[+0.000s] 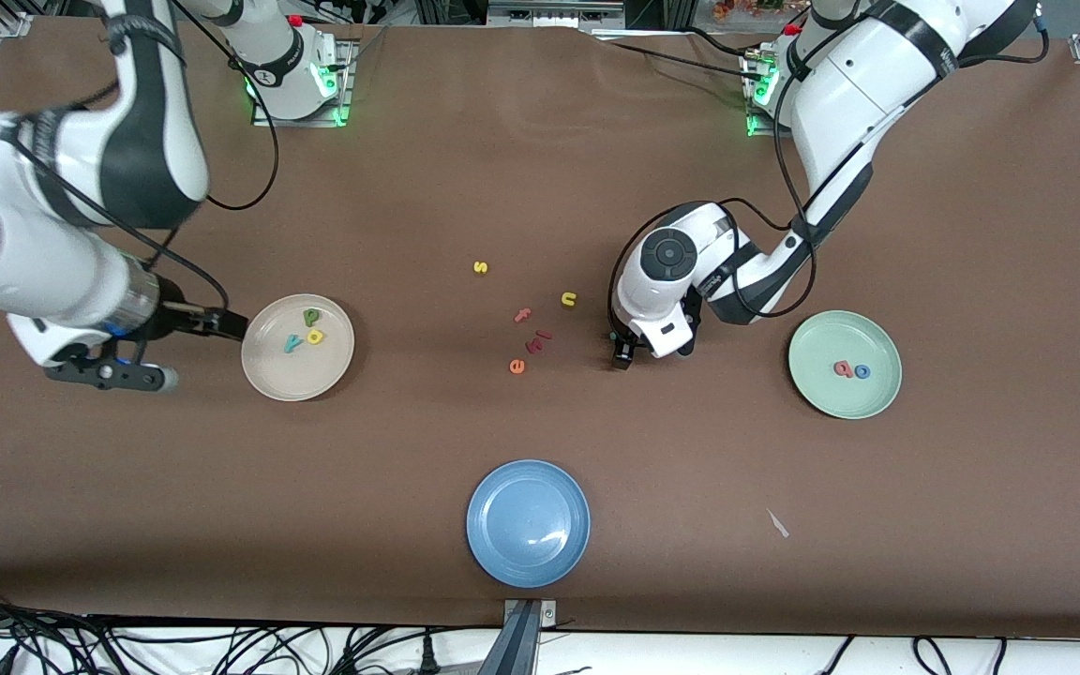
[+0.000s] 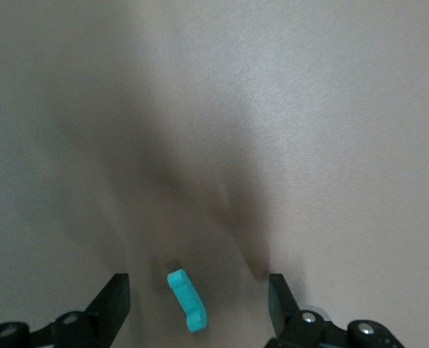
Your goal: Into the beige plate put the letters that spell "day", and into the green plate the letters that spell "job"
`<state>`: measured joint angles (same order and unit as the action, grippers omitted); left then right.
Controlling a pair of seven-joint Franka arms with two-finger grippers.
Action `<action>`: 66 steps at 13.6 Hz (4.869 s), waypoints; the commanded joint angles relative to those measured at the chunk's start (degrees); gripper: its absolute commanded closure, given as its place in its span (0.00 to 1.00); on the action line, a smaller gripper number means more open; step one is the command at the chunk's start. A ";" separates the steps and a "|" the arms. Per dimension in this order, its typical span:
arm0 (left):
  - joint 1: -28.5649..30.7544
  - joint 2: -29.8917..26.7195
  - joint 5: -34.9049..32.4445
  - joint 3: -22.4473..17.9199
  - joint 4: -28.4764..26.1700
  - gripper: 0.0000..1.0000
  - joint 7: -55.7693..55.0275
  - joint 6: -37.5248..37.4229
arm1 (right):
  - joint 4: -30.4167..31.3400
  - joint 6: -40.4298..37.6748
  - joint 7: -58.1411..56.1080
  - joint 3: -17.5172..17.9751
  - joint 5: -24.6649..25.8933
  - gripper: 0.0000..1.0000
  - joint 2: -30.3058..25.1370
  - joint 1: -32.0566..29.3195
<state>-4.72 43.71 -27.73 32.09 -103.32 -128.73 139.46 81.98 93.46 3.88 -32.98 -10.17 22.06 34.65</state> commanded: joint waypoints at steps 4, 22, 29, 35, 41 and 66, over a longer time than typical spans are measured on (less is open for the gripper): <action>-1.26 1.55 0.14 -0.80 3.48 0.81 -0.20 -0.59 | -5.69 -7.25 -5.47 -1.13 -0.73 0.00 -0.08 -0.29; 31.51 -5.31 0.84 8.34 2.25 1.00 66.90 -27.92 | 19.45 9.02 -5.98 34.65 10.52 0.00 -25.13 -33.24; 36.00 -2.58 -6.11 7.99 3.48 0.00 74.06 -25.46 | 14.02 7.27 -5.99 34.30 9.73 0.00 -21.37 -32.81; 35.48 -6.62 -3.12 10.62 16.37 0.00 84.67 -35.53 | 15.93 5.68 -5.72 30.17 7.90 0.00 -22.94 -30.08; 28.91 -6.54 -0.50 10.90 31.49 0.01 104.70 -51.44 | 15.32 5.59 -6.08 30.52 8.06 0.00 -21.97 -30.96; 7.00 -28.86 28.44 -28.22 15.87 0.01 138.05 -38.21 | 14.79 5.85 -5.99 30.52 8.59 0.00 -21.09 -30.52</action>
<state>1.99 16.27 0.10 4.09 -85.93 7.34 101.05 97.56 99.73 -1.26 -2.26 -1.19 0.80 4.12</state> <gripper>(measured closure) 0.004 0.000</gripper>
